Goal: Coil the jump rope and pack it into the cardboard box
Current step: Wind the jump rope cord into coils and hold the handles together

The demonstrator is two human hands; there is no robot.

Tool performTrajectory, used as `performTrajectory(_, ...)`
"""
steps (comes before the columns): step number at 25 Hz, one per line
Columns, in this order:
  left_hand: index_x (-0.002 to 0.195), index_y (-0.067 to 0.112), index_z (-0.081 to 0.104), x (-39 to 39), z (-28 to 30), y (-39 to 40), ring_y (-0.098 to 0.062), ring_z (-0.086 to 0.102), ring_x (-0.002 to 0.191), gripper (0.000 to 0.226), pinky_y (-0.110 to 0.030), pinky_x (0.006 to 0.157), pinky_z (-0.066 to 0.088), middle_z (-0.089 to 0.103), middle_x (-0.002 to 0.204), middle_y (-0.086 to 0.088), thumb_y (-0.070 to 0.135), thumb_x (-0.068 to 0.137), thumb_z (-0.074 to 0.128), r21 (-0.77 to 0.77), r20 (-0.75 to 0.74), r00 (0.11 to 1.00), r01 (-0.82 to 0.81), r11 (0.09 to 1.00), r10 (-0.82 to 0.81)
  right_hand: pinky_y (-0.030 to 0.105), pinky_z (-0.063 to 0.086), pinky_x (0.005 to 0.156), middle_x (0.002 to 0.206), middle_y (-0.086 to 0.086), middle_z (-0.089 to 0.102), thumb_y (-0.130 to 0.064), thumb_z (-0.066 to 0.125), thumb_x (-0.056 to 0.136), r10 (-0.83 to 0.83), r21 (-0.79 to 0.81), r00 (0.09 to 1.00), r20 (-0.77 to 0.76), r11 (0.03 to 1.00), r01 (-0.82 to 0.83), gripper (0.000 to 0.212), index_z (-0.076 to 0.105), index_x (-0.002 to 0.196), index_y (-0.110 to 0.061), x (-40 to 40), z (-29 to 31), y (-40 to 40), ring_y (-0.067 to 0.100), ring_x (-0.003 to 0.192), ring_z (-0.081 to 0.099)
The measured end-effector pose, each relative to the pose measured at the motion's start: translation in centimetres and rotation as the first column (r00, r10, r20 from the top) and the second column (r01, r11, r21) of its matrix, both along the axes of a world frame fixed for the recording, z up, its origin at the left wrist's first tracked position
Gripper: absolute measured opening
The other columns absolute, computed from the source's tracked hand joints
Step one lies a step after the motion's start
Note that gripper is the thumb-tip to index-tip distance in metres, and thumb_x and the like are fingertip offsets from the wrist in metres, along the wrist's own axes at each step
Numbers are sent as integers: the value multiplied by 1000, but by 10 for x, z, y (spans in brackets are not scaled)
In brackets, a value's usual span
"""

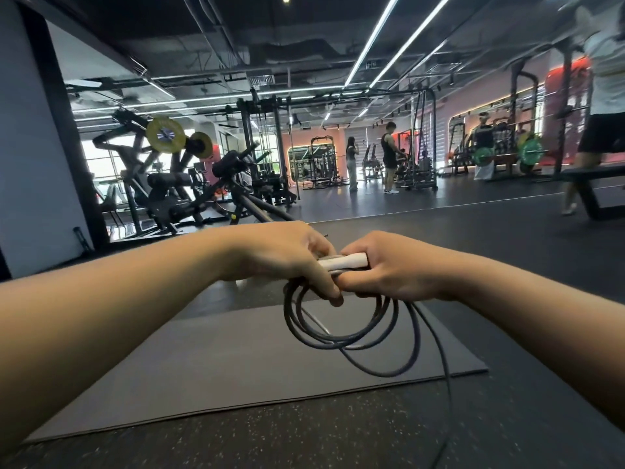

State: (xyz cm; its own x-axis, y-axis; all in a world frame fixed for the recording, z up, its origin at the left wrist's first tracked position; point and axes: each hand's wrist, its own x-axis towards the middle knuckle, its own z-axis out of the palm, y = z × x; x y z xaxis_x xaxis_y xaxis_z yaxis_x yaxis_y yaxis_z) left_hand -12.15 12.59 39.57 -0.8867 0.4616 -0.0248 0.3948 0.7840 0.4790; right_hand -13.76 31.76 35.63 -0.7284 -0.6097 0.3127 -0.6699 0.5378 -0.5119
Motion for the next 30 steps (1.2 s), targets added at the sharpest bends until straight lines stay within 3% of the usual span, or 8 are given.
performTrajectory(6, 103, 7, 59, 12, -13, -9, -9, 36, 55, 13, -23, 57, 41, 49, 67, 2, 20, 100, 60, 308, 412, 889, 70, 949, -200, 21, 35, 50, 61, -4, 55, -31, 81, 85, 88, 10, 981, 174, 996, -91, 21, 73, 81, -11, 10, 5, 21, 11, 54, 44)
performTrajectory(10, 98, 13, 72, 22, -6, -12, -11, 40, 55, 34, -22, 56, 35, 48, 65, 5, 43, 99, 56, -141, 202, 977, 96, 985, -66, 25, 31, 48, 62, 2, 60, -58, 71, 79, 58, 34, 950, 308, 997, -72, 43, 76, 79, -15, 7, 16, 38, 15, 49, 39)
performTrajectory(14, 87, 18, 63, 25, -6, -51, -9, 49, 60, 62, -27, 63, 45, 62, 73, 1, 78, 81, 48, -670, -89, 993, -3, 743, -75, 26, 32, 47, 53, 4, 47, -62, 74, 78, -161, 182, 957, 243, 976, 118, 54, 68, 68, -10, -4, 23, 73, 18, 47, 37)
performTrajectory(16, 81, 13, 57, 23, -9, -73, -10, 43, 53, 63, -25, 52, 41, 53, 63, 2, 76, 81, 47, -458, -8, 995, -89, 884, 96, 28, 34, 45, 54, 5, 42, -58, 74, 81, -191, 68, 955, 228, 981, 180, 52, 56, 63, -13, -8, 20, 85, 20, 47, 37)
performTrajectory(18, 74, 16, 46, 20, -16, -80, -11, 30, 46, 46, -22, 45, 33, 36, 58, 4, 60, 87, 54, 101, 224, 957, -212, 972, 185, 29, 34, 44, 55, 5, 38, -55, 69, 87, -174, -106, 955, 238, 973, 204, 50, 51, 67, -13, -15, 9, 88, 20, 45, 34)
performTrajectory(20, 71, 20, 44, 18, -21, -73, -9, 21, 45, 40, -22, 42, 32, 25, 60, 6, 53, 90, 57, 597, 309, 942, -298, 745, 130, 29, 31, 45, 59, 2, 35, -50, 66, 91, -96, -303, 946, 309, 933, 193, 42, 56, 75, -13, -21, -6, 83, 18, 47, 29)
performTrajectory(23, 67, 22, 47, 19, -19, -56, -9, 15, 47, 39, -22, 43, 29, 20, 60, 8, 48, 93, 59, 932, 233, 972, -234, 278, 38, 30, 44, 46, 63, 2, 34, -46, 66, 92, 16, -464, 914, 405, 865, 190, 34, 67, 84, -13, -24, -30, 74, 17, 50, 30)
performTrajectory(30, 70, 21, 41, -2, -14, 20, -5, 27, 34, 38, -19, 40, 37, 29, 46, 10, 37, 102, 53, 898, 109, 989, -54, -436, 102, 29, 37, 56, 75, 2, 42, -16, 71, 93, 289, -642, 820, 495, 757, 121, 31, 65, 121, -4, -14, -68, 8, 11, 59, 39)
